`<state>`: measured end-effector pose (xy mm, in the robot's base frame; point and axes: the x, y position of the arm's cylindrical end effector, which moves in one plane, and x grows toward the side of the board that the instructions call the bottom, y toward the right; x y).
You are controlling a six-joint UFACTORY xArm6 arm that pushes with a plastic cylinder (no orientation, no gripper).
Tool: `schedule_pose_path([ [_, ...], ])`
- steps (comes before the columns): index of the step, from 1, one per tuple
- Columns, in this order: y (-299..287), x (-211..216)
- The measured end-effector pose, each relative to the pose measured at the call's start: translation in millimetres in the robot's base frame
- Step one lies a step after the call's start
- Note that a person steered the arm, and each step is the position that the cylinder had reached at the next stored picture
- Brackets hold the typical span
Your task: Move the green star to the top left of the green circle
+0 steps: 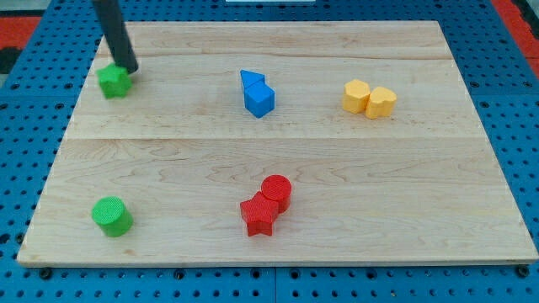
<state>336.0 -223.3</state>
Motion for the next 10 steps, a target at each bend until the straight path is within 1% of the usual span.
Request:
schedule_pose_path([
  [1, -10, 35],
  [2, -16, -3],
  [3, -46, 48],
  [4, -30, 107],
  [5, -25, 143],
  [6, -30, 105],
  [7, -50, 168],
  [8, -34, 194],
  [9, -66, 178],
  [10, -67, 136],
])
